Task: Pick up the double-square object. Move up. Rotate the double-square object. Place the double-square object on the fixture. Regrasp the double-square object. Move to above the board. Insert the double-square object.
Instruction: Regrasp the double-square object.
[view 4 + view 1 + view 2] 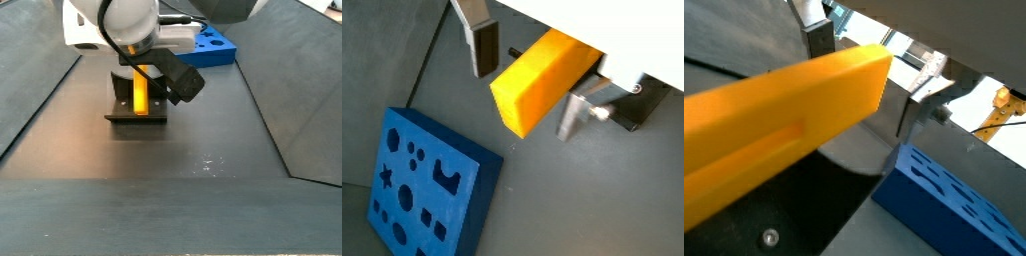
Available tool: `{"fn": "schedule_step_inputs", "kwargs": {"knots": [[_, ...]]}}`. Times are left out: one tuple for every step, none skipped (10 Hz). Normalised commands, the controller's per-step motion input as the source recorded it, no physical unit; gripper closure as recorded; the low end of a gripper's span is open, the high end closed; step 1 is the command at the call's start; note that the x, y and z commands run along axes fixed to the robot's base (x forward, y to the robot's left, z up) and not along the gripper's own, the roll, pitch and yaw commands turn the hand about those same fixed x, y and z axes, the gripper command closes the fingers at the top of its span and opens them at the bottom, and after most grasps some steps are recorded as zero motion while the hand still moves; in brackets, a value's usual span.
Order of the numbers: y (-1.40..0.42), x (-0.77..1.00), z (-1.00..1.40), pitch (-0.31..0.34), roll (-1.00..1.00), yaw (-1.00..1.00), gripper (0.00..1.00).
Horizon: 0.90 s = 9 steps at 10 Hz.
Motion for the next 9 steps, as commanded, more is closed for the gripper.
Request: {"fn": "schedule_step_inputs", "kwargs": {"knots": [[0.00,0.00,1.00,0.046,0.00,0.02,0.00],[0.01,-0.03,1.00,0.069,0.01,0.02,0.00],[0.01,-0.03,1.00,0.075,0.02,0.01,0.00],[0.01,-0.03,1.00,0.090,0.03,-0.01,0.00],[0.01,-0.03,0.99,0.092,0.04,-0.02,0.00],[0.01,-0.03,0.84,0.095,0.04,-0.03,0.00],[0.01,-0.02,0.64,0.085,0.04,-0.05,0.00],[0.01,-0.02,0.50,0.078,0.03,-0.05,0.00],[0.01,-0.01,0.30,0.069,0.03,-0.06,0.00]]}}
